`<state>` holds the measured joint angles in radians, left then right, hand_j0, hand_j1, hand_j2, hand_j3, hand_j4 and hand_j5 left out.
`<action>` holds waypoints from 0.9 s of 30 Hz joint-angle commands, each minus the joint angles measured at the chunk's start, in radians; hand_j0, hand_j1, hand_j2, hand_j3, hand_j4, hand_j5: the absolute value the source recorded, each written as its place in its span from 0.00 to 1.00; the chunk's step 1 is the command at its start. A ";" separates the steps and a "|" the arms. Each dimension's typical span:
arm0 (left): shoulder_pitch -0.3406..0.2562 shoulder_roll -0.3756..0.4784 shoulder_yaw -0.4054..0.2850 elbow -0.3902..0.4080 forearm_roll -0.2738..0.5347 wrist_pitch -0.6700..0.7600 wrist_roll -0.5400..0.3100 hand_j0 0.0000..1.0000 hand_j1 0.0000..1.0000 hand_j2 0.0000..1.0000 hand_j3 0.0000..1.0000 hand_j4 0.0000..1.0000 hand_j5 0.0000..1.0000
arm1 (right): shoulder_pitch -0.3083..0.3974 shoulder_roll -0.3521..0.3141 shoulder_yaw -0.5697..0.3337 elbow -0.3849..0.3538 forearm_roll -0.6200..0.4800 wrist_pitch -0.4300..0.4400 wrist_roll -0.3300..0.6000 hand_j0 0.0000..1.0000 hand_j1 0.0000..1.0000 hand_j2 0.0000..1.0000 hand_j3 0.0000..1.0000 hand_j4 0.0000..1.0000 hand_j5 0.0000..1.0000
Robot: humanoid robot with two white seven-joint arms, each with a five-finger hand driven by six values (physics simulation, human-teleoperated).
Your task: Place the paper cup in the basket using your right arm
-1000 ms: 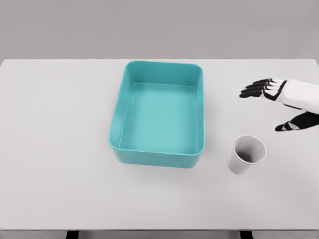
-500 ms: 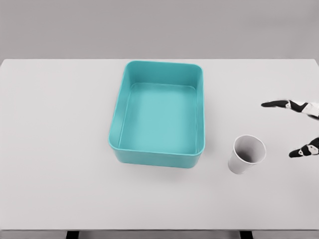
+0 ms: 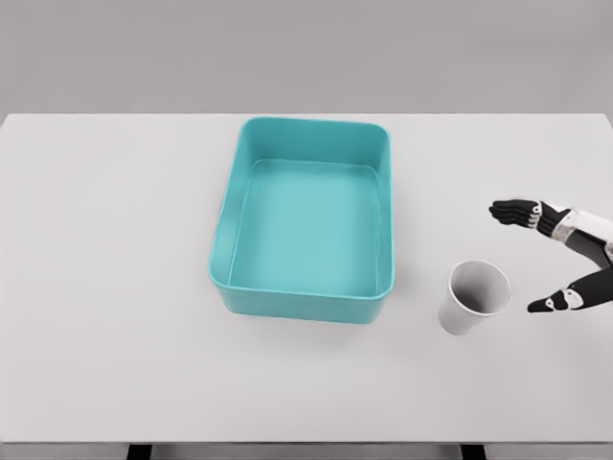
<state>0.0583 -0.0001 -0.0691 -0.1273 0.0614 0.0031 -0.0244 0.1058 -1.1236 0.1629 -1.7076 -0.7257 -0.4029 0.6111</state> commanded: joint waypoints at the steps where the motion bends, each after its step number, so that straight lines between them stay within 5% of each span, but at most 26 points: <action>1: 0.000 0.000 0.000 0.000 0.000 0.000 0.000 1.00 1.00 1.00 1.00 1.00 1.00 | 0.000 0.007 0.001 -0.001 -0.009 0.012 0.000 1.00 1.00 1.00 1.00 1.00 1.00; 8: 0.000 0.000 0.000 0.000 0.000 0.000 0.000 1.00 1.00 1.00 1.00 1.00 1.00 | 0.018 0.059 -0.005 0.003 0.120 0.006 0.000 1.00 1.00 1.00 1.00 1.00 1.00; 27: 0.000 0.000 0.000 0.000 0.000 0.000 0.000 1.00 1.00 1.00 1.00 1.00 1.00 | 0.011 0.177 0.001 0.072 0.204 0.001 0.000 1.00 1.00 1.00 1.00 1.00 1.00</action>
<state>0.0583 -0.0001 -0.0691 -0.1273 0.0614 0.0031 -0.0244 0.1151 -0.9519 0.1642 -1.6362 -0.5183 -0.4034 0.6110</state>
